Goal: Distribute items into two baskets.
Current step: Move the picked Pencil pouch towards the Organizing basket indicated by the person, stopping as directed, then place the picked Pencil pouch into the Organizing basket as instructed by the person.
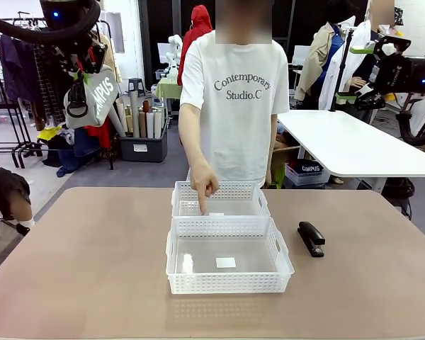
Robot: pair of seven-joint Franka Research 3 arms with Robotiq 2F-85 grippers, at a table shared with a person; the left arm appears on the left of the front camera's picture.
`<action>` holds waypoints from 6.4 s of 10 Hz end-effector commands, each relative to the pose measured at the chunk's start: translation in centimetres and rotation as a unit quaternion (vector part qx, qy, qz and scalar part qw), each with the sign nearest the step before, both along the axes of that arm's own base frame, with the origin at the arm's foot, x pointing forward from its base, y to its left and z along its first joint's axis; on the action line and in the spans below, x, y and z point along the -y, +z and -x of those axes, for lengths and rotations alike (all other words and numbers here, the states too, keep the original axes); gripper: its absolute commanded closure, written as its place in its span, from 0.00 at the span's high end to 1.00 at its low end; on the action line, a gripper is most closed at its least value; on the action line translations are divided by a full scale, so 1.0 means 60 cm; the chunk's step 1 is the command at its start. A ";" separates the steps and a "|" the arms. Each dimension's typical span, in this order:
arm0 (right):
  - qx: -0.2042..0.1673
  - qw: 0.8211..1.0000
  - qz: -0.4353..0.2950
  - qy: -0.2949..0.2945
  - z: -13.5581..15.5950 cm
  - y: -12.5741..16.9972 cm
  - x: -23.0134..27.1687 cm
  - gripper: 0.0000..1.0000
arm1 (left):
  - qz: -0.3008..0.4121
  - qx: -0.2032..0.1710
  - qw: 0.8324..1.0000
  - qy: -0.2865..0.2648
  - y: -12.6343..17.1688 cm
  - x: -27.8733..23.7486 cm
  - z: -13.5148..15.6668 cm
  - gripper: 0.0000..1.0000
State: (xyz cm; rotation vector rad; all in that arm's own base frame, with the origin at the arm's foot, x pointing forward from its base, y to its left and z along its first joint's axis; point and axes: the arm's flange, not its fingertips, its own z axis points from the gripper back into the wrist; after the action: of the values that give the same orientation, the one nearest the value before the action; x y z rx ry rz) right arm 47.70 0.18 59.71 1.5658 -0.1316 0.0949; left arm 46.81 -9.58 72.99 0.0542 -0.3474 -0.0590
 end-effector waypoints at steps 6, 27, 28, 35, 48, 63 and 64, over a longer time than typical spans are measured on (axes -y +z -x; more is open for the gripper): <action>0.002 1.000 -0.001 0.000 0.000 0.003 0.000 1.00 | -0.033 -0.025 0.961 -0.273 0.021 0.028 0.022 0.00; 0.002 1.000 -0.001 0.000 0.000 0.003 0.000 1.00 | -0.103 -0.024 0.729 -0.677 -0.125 0.388 0.053 0.00; 0.002 1.000 -0.001 0.000 0.000 0.003 0.000 1.00 | -0.101 -0.031 0.727 -0.678 -0.135 0.392 0.054 0.00; 0.002 1.000 -0.001 0.000 0.000 0.003 0.000 1.00 | -0.093 -0.051 0.731 -0.674 -0.160 0.406 0.049 0.00; 0.002 1.000 -0.001 0.000 0.000 0.003 0.000 1.00 | -0.093 -0.051 0.731 -0.674 -0.160 0.406 0.049 0.00; 0.002 1.000 -0.001 0.000 0.000 0.003 0.000 1.00 | -0.060 -0.052 0.721 -0.689 -0.177 0.412 0.065 0.00; 0.002 1.000 -0.001 0.000 0.000 0.003 0.000 1.00 | -0.051 -0.056 0.725 -0.684 -0.187 0.419 0.074 0.00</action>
State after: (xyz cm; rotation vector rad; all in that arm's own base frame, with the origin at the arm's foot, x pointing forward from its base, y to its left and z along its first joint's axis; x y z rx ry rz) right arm 47.70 0.18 59.71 1.5658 -0.1315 0.0948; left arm 43.37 -34.90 62.39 -0.0684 -0.1879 -1.5670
